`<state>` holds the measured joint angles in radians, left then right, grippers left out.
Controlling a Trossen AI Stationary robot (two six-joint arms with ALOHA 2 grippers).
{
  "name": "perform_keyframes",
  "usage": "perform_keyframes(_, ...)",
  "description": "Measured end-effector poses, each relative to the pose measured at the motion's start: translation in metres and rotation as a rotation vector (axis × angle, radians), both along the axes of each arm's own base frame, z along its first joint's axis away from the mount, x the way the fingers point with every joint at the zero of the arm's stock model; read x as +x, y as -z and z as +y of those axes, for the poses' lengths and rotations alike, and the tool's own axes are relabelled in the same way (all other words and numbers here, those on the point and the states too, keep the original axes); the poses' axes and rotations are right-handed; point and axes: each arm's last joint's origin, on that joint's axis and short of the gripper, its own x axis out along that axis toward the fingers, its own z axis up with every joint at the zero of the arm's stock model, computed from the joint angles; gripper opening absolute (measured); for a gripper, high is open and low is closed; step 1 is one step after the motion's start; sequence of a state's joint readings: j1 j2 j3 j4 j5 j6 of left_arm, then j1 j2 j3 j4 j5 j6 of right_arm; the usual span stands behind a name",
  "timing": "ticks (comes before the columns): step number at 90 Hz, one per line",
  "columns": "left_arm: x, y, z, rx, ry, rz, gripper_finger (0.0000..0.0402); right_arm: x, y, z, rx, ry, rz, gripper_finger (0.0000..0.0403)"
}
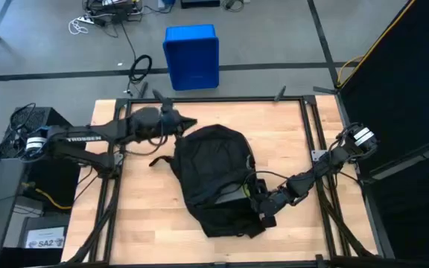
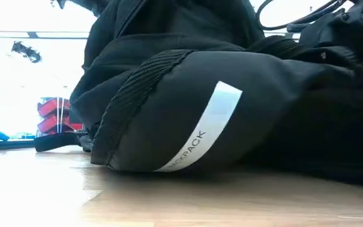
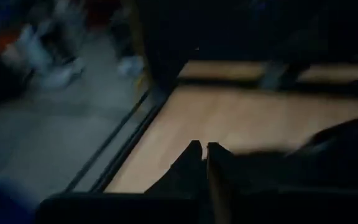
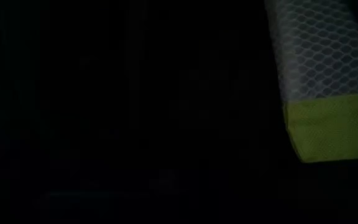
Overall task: Unpack backpack
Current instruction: Remove the usb cable from the backpack
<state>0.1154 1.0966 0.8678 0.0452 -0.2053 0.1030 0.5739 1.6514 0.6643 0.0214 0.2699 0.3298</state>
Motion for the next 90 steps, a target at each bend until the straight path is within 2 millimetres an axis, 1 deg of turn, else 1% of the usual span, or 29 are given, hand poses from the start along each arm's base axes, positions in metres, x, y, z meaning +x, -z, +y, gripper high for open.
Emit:
perform_keyframes(7,0.004,-0.002,-0.023,0.051,0.108,-0.012,0.0000,0.001,0.000,-0.001,0.002,0.003,-0.002,0.0000)
perform_keyframes(11,0.004,-0.001,-0.037,0.086,0.134,-0.001,0.0000,0.001,0.000,-0.001,0.004,0.006,-0.002,0.0000)
perform_keyframes(23,0.000,0.000,-0.076,0.152,0.055,0.007,0.0000,0.001,-0.001,-0.001,0.005,0.013,-0.009,0.0000)
perform_keyframes(38,0.001,0.017,-0.127,0.202,0.112,0.063,0.0000,0.002,-0.001,-0.001,0.002,0.018,-0.014,0.0000)
perform_keyframes(49,0.003,0.031,-0.156,0.233,0.124,0.079,0.0000,0.003,-0.001,-0.003,-0.001,0.032,-0.022,0.0000)
perform_keyframes(58,0.006,0.037,-0.172,0.242,0.159,0.065,0.0000,0.003,-0.001,-0.003,0.001,0.041,-0.024,0.0000)
perform_keyframes(66,0.005,0.034,-0.180,0.233,0.179,0.021,0.0001,0.003,-0.001,-0.003,0.001,0.042,-0.024,0.0000)
perform_keyframes(72,0.004,0.030,-0.185,0.261,0.200,0.032,0.0007,0.003,-0.002,-0.003,0.002,0.042,-0.024,0.0000)
perform_keyframes(79,0.005,0.028,-0.190,0.306,0.193,0.103,0.0025,0.003,-0.002,-0.003,0.002,0.042,-0.024,0.0000)
perform_keyframes(90,0.018,0.023,-0.209,0.390,0.165,0.207,0.0070,0.004,-0.002,-0.004,0.007,0.049,-0.023,0.0000)
